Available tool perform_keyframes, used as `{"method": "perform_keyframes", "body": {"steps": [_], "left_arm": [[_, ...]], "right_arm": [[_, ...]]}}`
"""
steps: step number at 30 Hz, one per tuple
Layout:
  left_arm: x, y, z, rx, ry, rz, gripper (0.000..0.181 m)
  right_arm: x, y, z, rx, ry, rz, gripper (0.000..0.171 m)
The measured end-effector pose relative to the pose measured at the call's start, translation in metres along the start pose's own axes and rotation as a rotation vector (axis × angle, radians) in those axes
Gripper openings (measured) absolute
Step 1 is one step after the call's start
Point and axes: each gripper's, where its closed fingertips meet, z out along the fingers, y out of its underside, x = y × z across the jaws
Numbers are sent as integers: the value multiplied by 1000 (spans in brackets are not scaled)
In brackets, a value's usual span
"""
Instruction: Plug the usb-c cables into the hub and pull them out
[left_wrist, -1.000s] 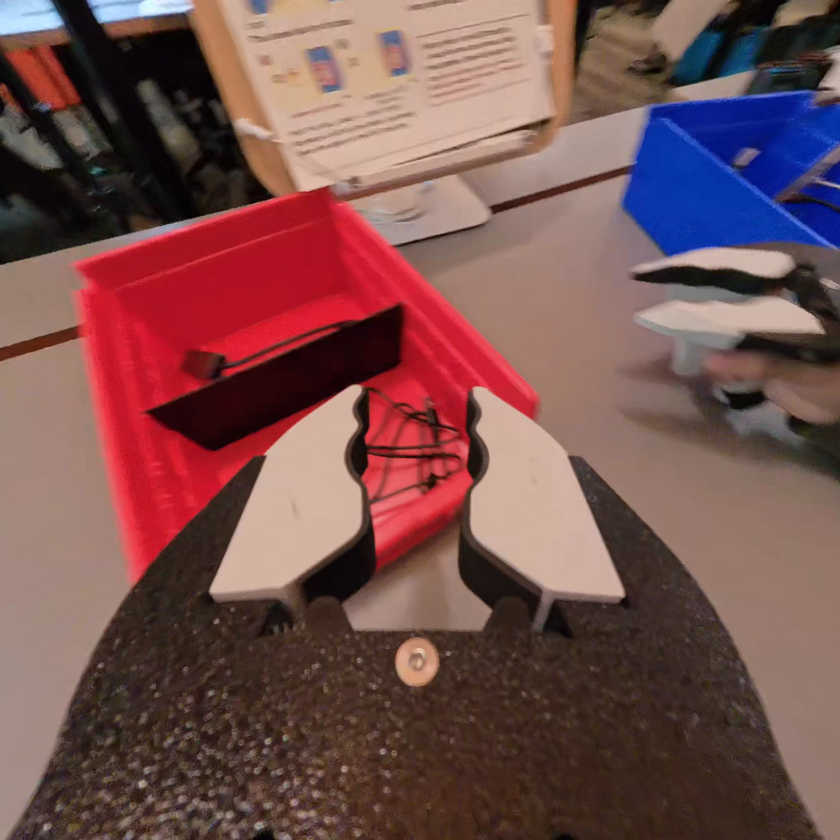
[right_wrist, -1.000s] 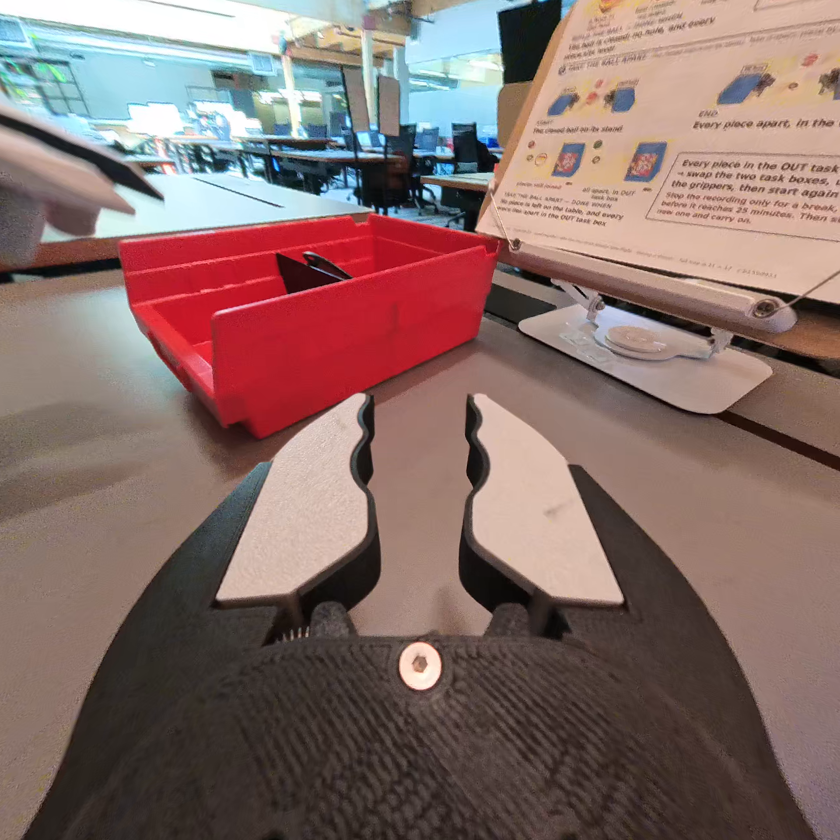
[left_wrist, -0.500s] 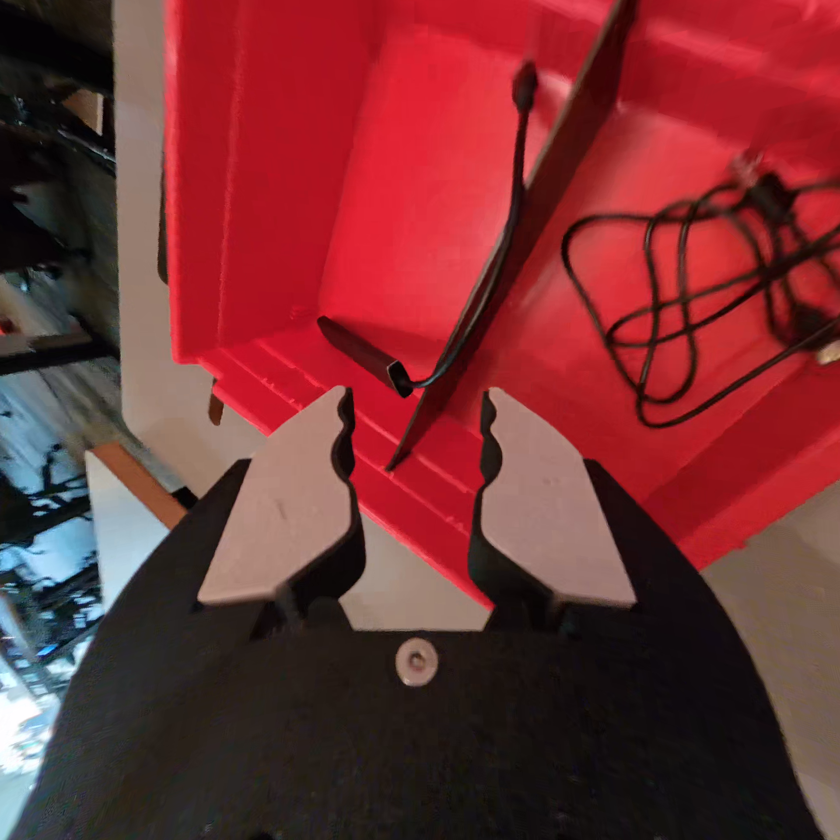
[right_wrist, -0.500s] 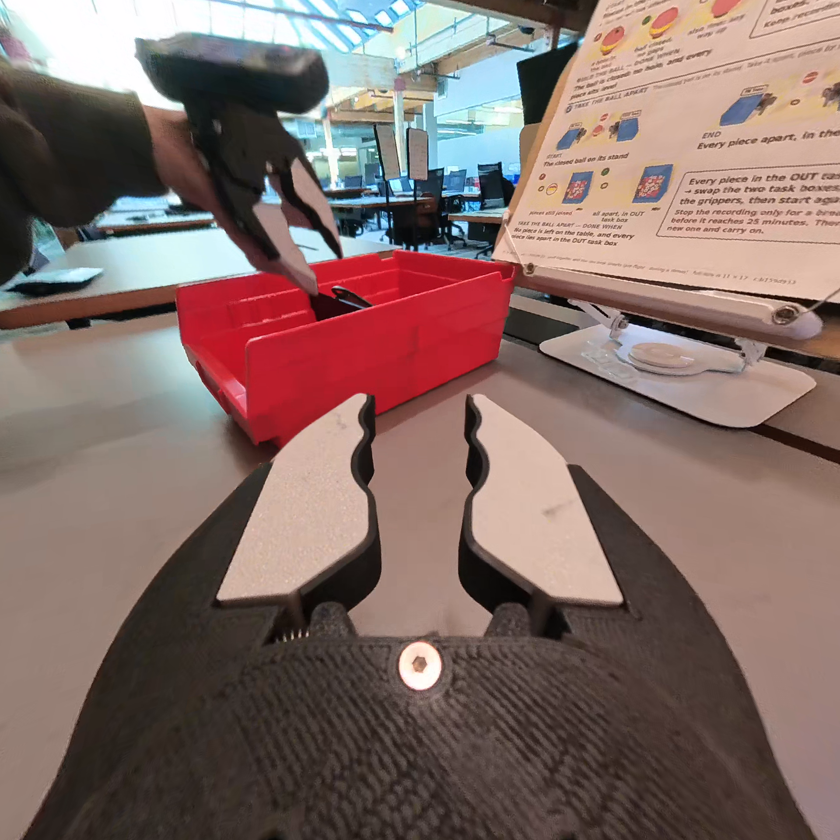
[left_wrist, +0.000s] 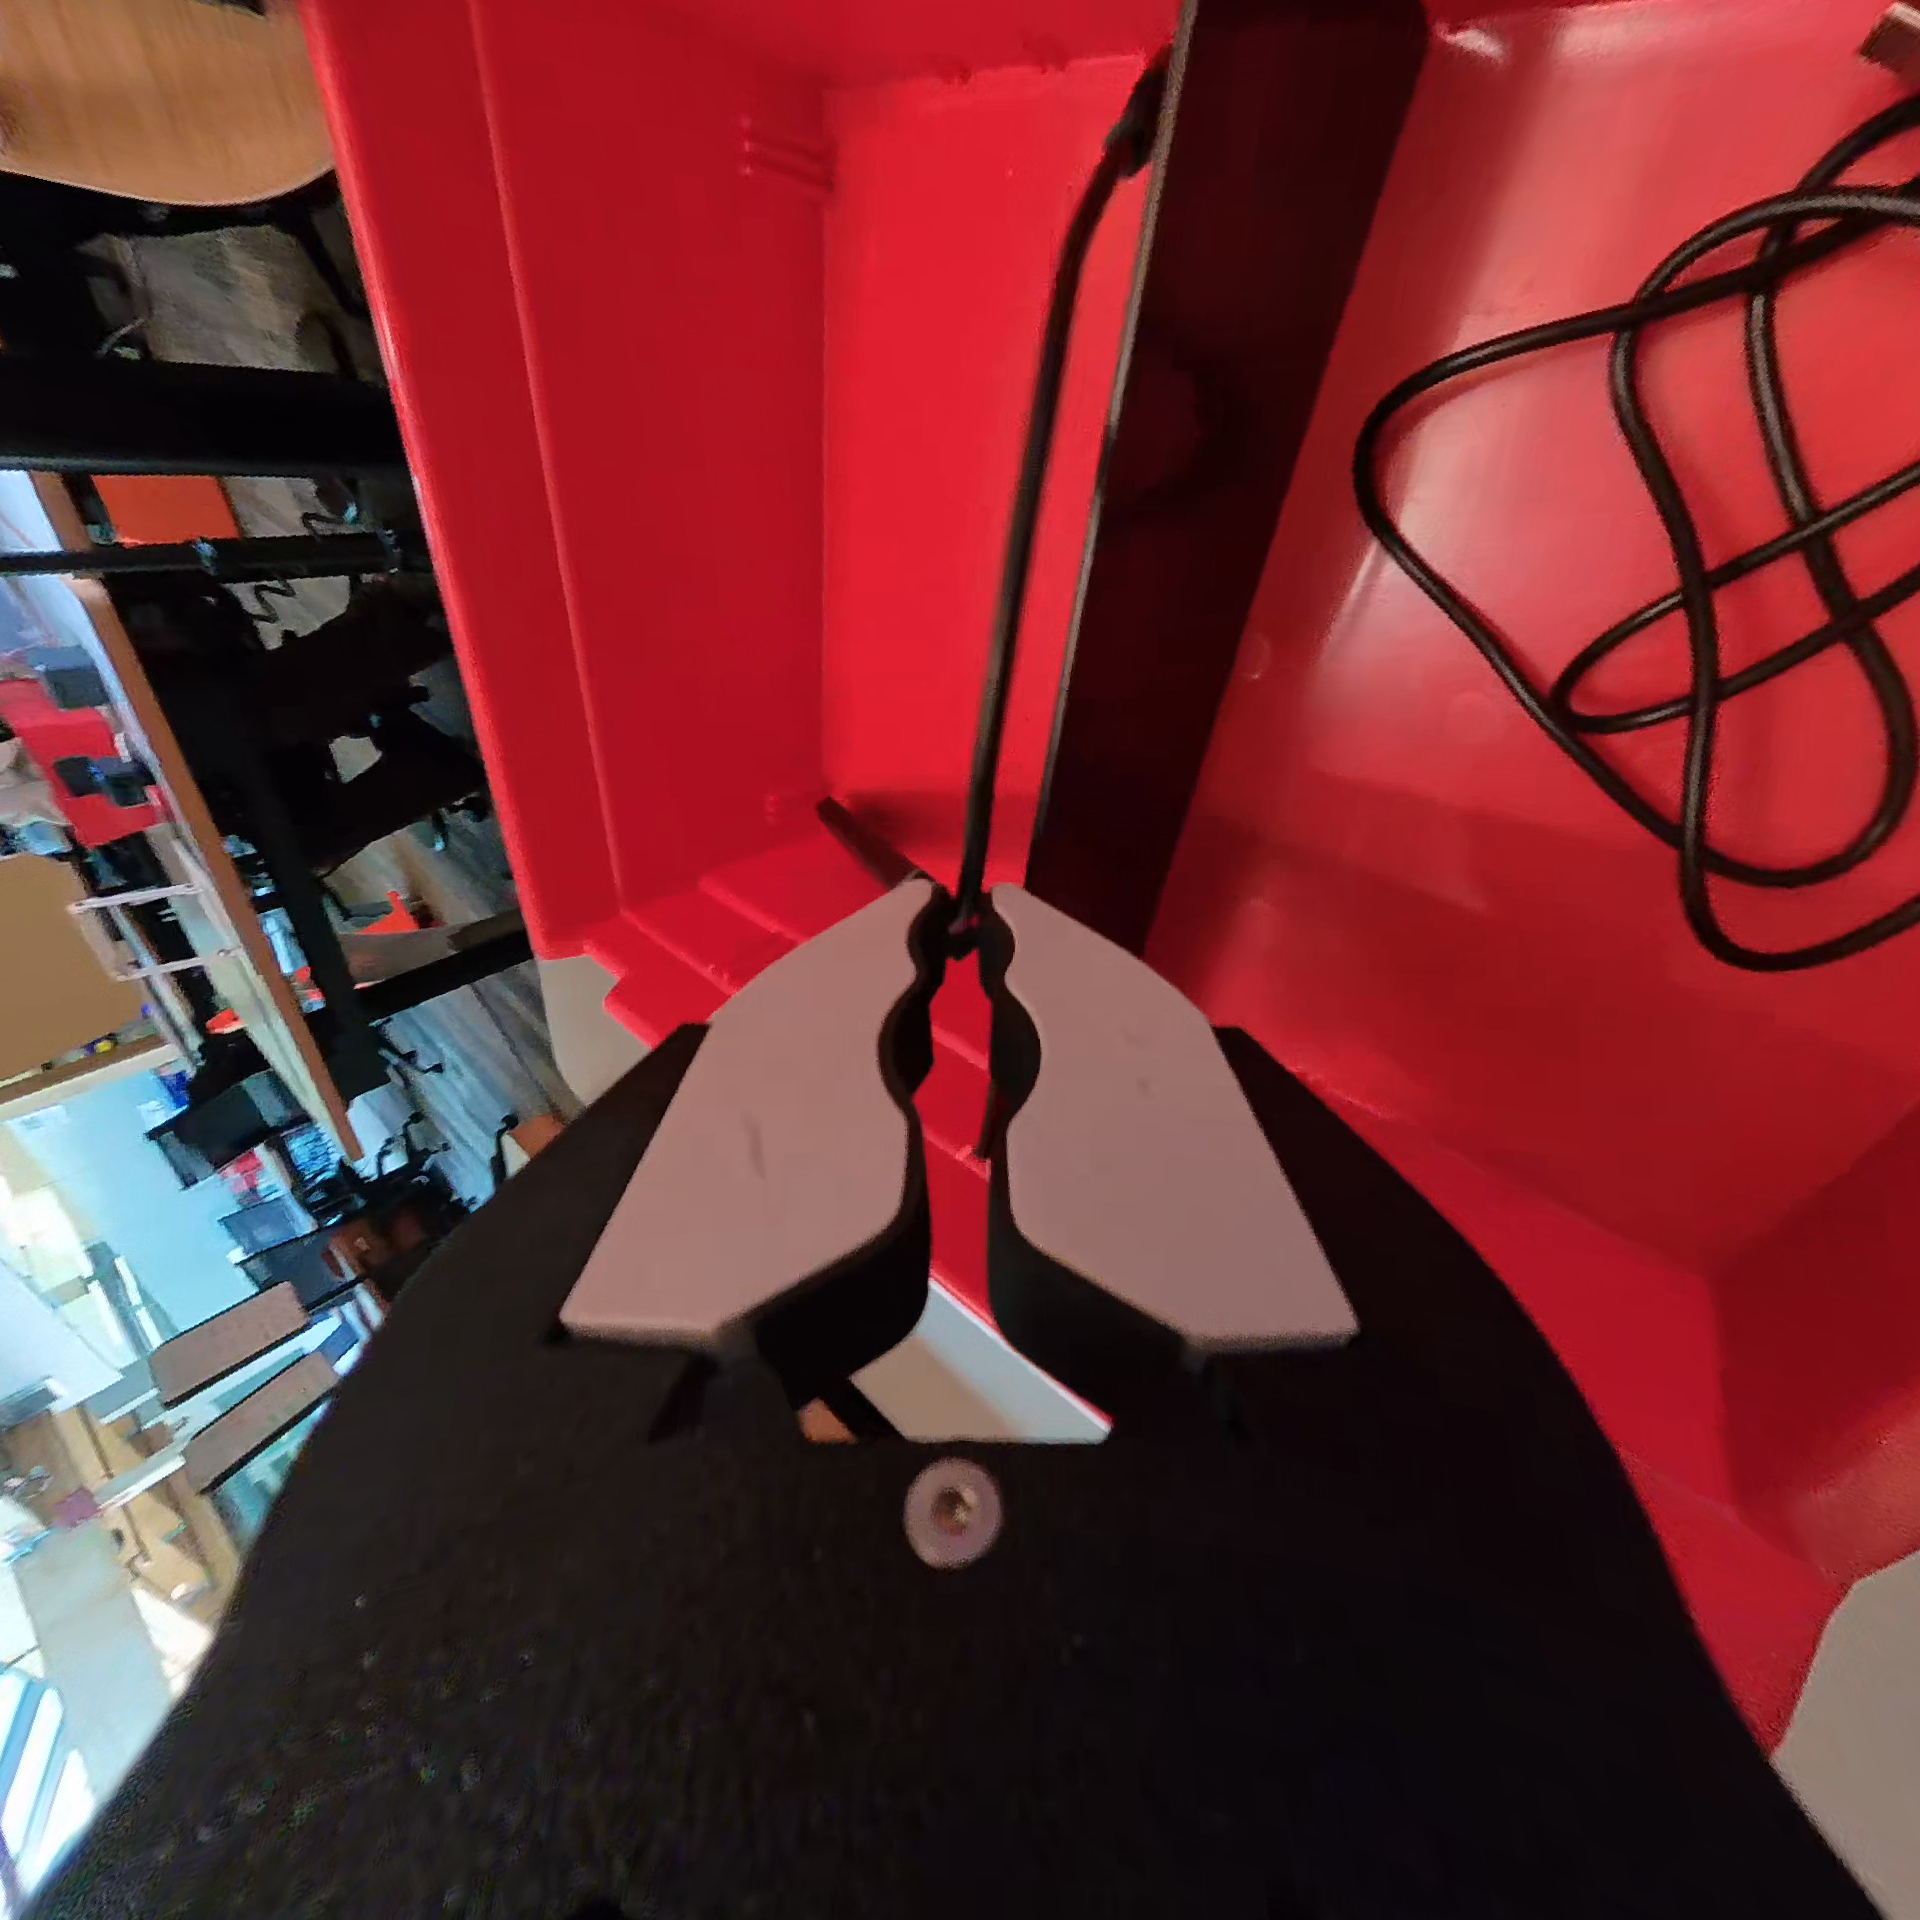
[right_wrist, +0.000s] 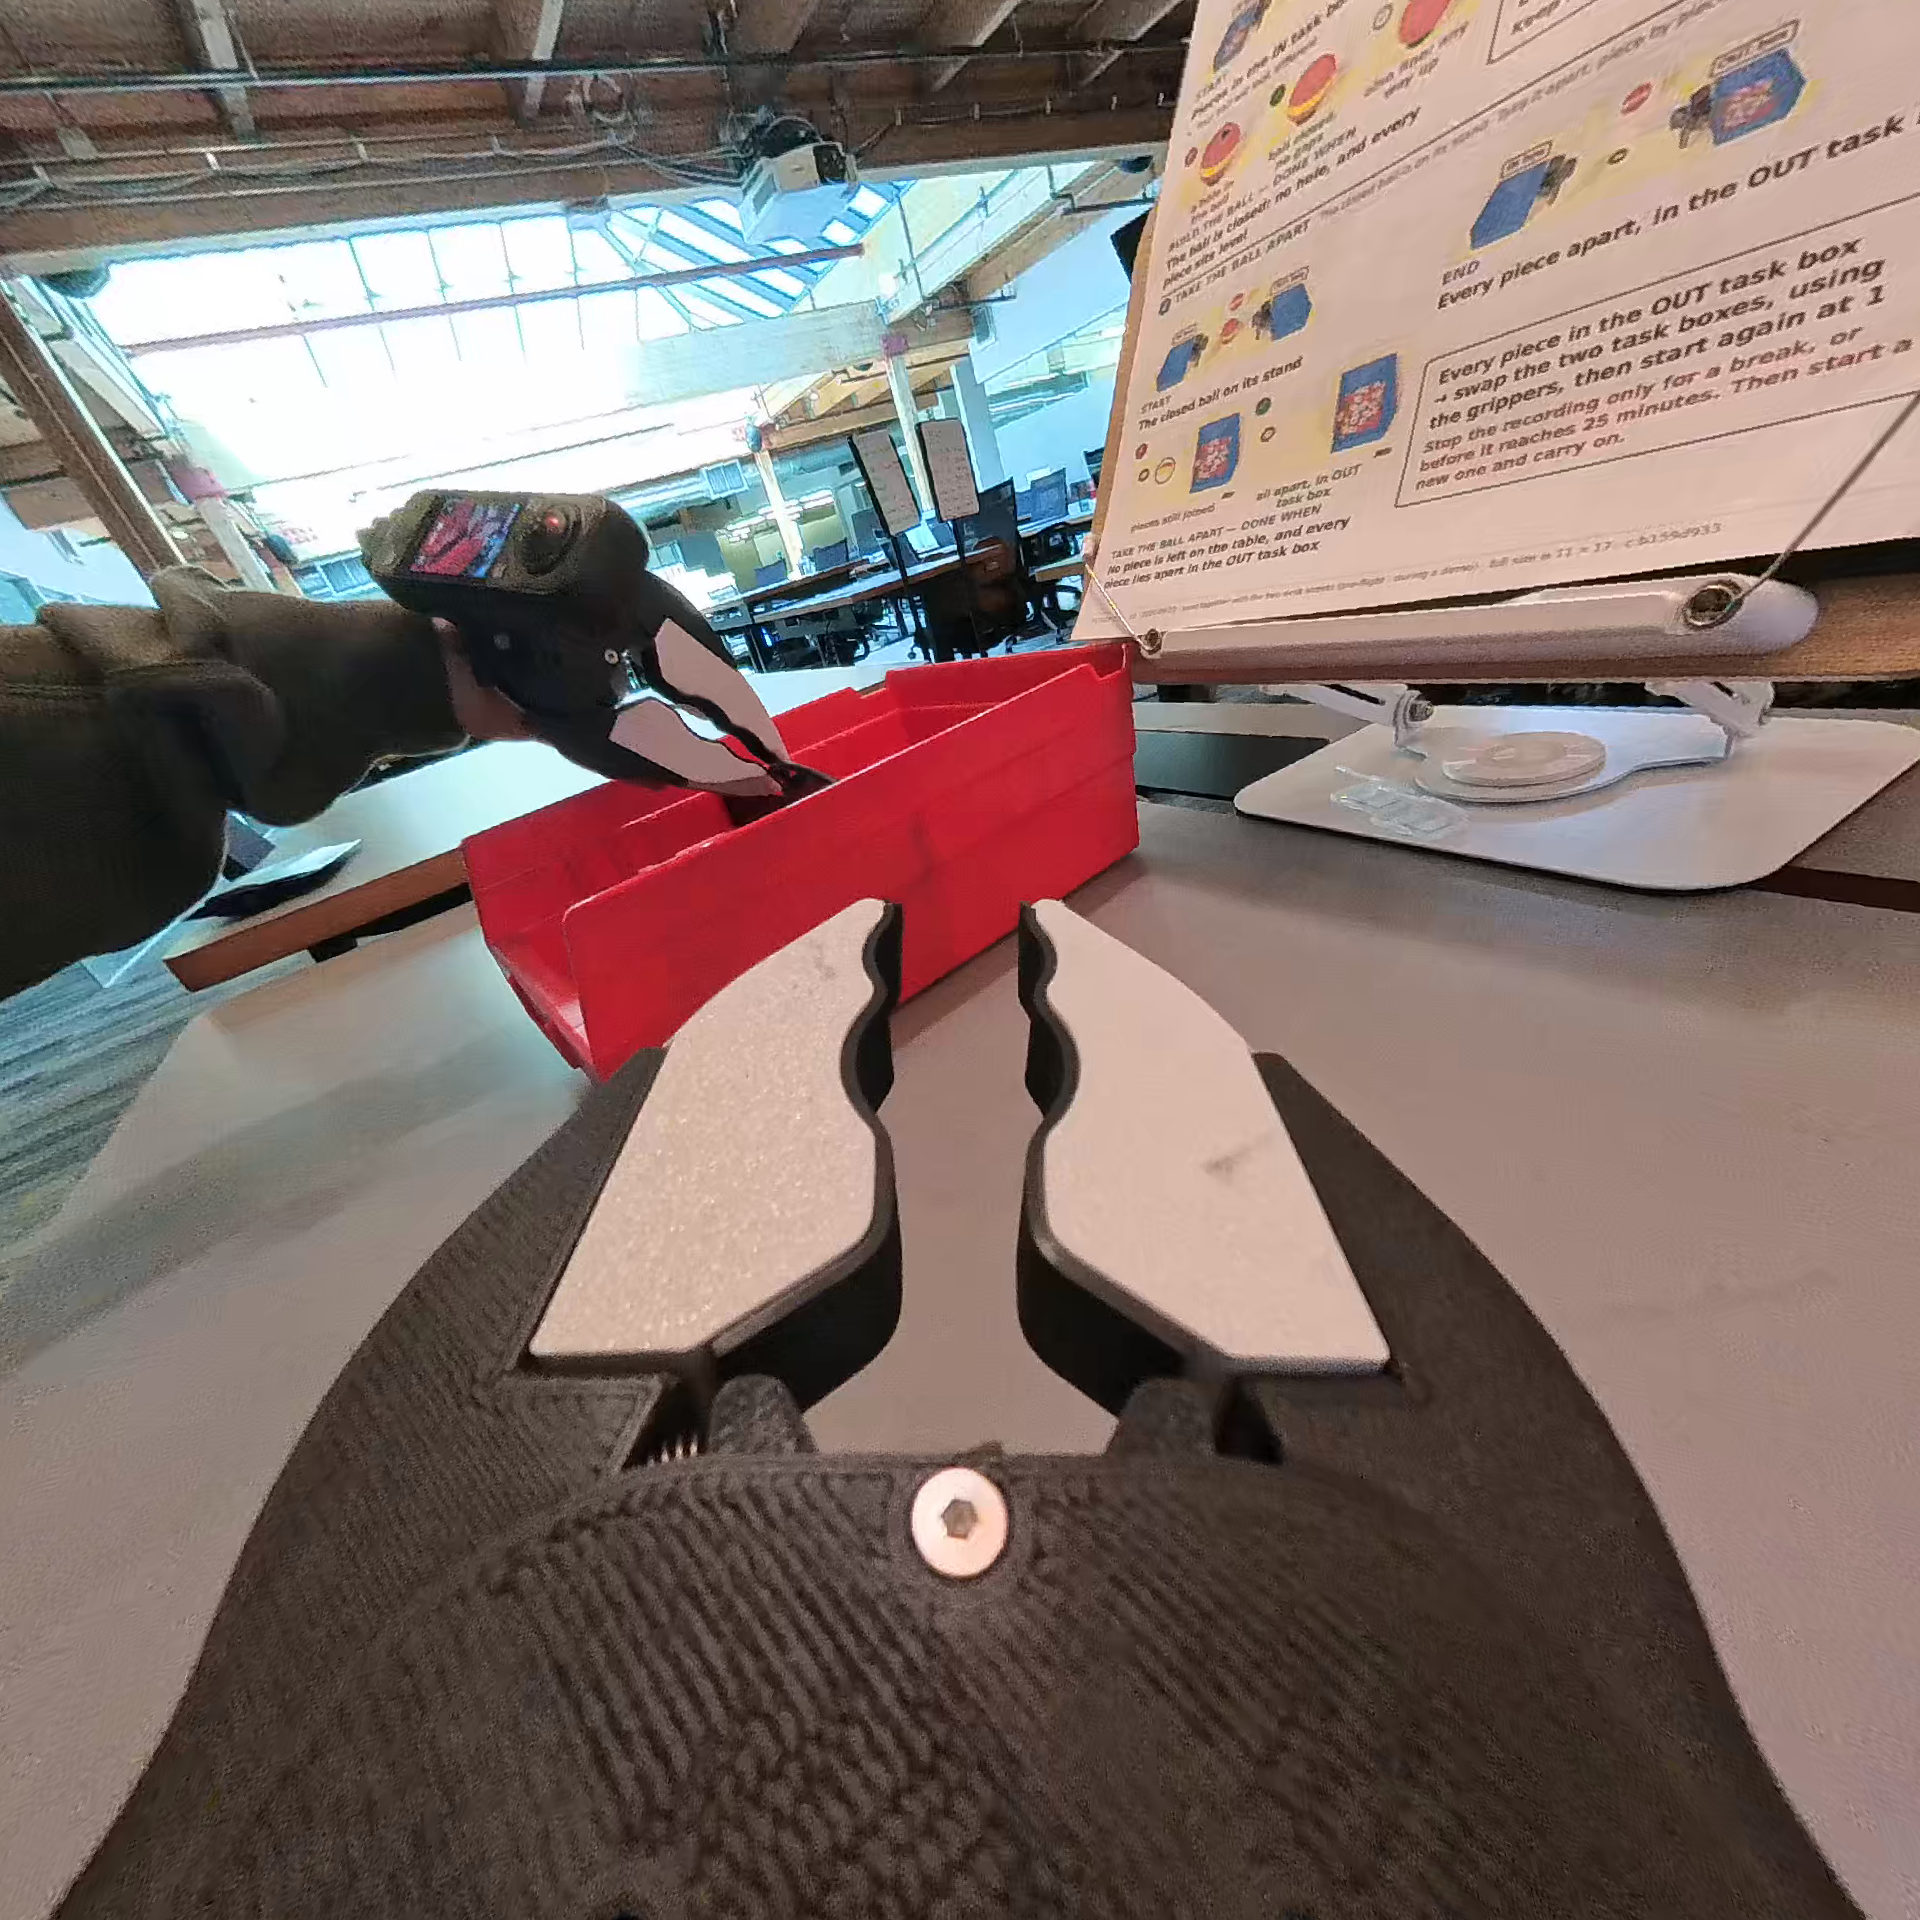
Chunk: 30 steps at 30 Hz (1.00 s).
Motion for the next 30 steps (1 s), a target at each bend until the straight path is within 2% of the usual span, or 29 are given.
{"method": "perform_keyframes", "body": {"steps": [1, 5, 9, 11, 14, 17, 19, 22, 26, 30], "left_arm": [[-2, 0, -1, -8, -26, -3, 4], [-36, -7, -33, 40, -279, -37, 3], [-56, -28, -109, 121, -566, 29, 3], [-52, -49, -154, 206, -683, 59, 3], [-29, -87, -213, 333, -839, 175, 3], [13, -129, -246, 403, -938, 349, 3], [46, -155, -259, 423, -1000, 494, 3], [93, -185, -262, 426, -1042, 694, 3], [135, -204, -247, 418, -1025, 850, 3], [162, -214, -233, 412, -1012, 945, 3]], "right_arm": [[-1, 0, 0, -1, -2, -5, 21], [-2, 1, 0, -4, -7, -16, 25], [-2, -1, -2, 11, -5, -20, 36], [-2, -2, -3, 24, -14, 1, 41], [-14, 0, -3, 39, -111, 140, 50], [-34, 3, -1, 42, -254, 315, 65], [-45, -3, -4, 59, -383, 499, 71], [-54, -20, -14, 130, -505, 635, 64], [-66, -41, -25, 208, -604, 710, 59], [-76, -28, -20, 133, -602, 676, 55]]}}
